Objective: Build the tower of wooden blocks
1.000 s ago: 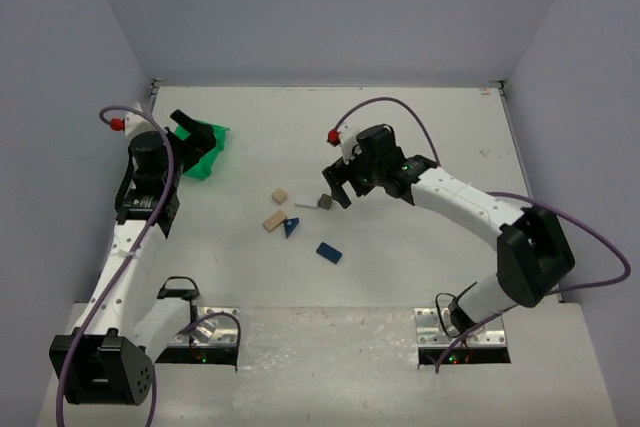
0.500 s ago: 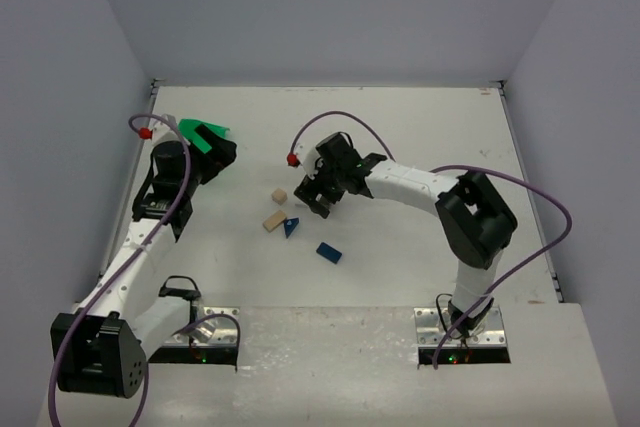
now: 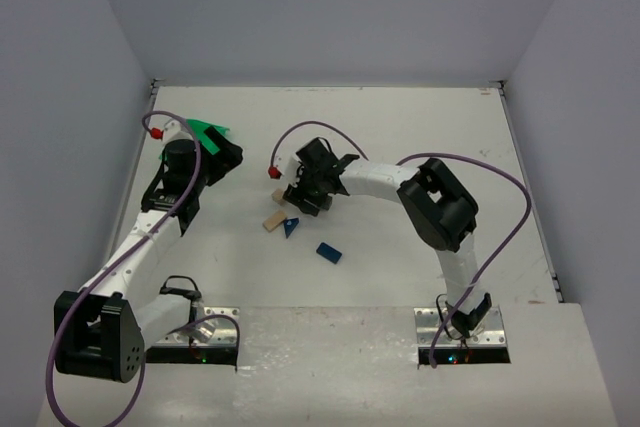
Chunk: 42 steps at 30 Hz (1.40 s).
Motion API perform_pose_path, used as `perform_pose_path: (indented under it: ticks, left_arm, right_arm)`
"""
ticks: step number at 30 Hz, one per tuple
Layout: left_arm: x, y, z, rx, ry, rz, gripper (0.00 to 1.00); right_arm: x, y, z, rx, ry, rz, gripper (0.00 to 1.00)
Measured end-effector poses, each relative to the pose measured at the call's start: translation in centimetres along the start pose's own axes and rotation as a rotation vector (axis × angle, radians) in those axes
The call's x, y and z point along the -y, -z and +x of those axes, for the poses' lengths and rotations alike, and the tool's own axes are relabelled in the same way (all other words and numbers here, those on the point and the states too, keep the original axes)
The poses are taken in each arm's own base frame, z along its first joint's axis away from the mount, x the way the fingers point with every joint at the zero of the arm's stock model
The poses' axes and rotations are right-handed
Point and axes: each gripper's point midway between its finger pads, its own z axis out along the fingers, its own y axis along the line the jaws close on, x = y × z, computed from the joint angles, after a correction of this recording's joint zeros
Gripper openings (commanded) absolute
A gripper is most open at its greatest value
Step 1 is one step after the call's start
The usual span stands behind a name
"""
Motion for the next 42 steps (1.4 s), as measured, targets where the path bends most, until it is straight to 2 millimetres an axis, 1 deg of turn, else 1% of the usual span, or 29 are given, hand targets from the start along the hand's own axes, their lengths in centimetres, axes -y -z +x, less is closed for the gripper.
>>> perform_pose_path:
  ticks: [1,3,5,7,10,12,14,15,19,21,23,25,29,30,33,35,39,42]
  left_arm:
    - [0.0,0.0,0.0,0.001,0.000,-0.002,1.00]
    - [0.0,0.0,0.0,0.003,-0.001,-0.003,1.00]
    - [0.0,0.0,0.0,0.003,-0.002,-0.004,1.00]
    - [-0.1,0.0,0.0,0.003,-0.003,-0.004,1.00]
    - [-0.1,0.0,0.0,0.002,-0.009,-0.003,1.00]
    - [0.0,0.0,0.0,0.001,-0.012,-0.002,1.00]
    - [0.1,0.0,0.1,-0.003,-0.018,0.003,1.00]
    - [0.2,0.0,0.2,-0.006,-0.019,0.007,1.00]
    - [0.9,0.2,0.8,-0.026,-0.029,0.032,1.00]
    - [1.3,0.3,1.2,-0.036,-0.035,0.046,1.00]
    - [1.6,0.4,1.5,-0.046,-0.040,0.057,1.00]
    - [1.8,0.4,1.7,-0.052,-0.043,0.065,1.00]
    - [1.9,0.2,2.3,-0.069,-0.049,0.067,1.00]
    - [1.9,0.2,2.4,-0.074,-0.051,0.065,1.00]
    - [1.8,-0.1,2.8,-0.087,-0.053,0.059,1.00]
    - [1.7,-0.3,3.1,-0.097,-0.056,0.055,1.00]
    - [1.5,-0.6,3.9,-0.122,-0.060,0.048,1.00]
    - [1.5,-0.7,4.2,-0.132,-0.063,0.049,1.00]
  right_arm:
    - [-0.1,-0.2,0.1,-0.002,0.003,-0.008,0.49]
    - [-0.3,-0.3,0.2,-0.003,0.011,-0.020,0.32]
    - [-0.5,-0.3,0.1,0.002,0.019,-0.033,0.21]
    - [-0.7,-0.3,-0.1,0.008,0.032,-0.052,0.16]
    - [-1.1,0.0,-0.7,0.019,0.065,-0.088,0.14]
    - [-1.1,0.4,-1.5,0.041,0.095,-0.100,0.13]
    - [-1.0,1.7,-2.6,0.072,0.142,-0.101,0.12]
    - [-0.9,2.7,-3.3,0.091,0.171,-0.093,0.11]
    - [-0.1,7.9,-5.9,0.182,0.275,-0.018,0.08]
    - [0.3,10.6,-6.2,0.214,0.298,0.036,0.08]
    - [0.7,12.9,-5.1,0.220,0.288,0.091,0.08]
    - [1.2,14.3,-3.1,0.203,0.252,0.138,0.08]
    - [2.9,15.5,1.8,0.137,0.104,0.230,0.10]
    - [3.2,15.8,3.4,0.115,0.037,0.259,0.11]
    - [3.7,16.6,7.7,0.050,-0.158,0.353,0.12]
    - [3.7,17.1,10.0,0.011,-0.288,0.422,0.12]
    - [3.1,17.1,12.8,-0.034,-0.538,0.508,0.12]
    - [3.0,17.0,14.0,-0.049,-0.701,0.566,0.12]
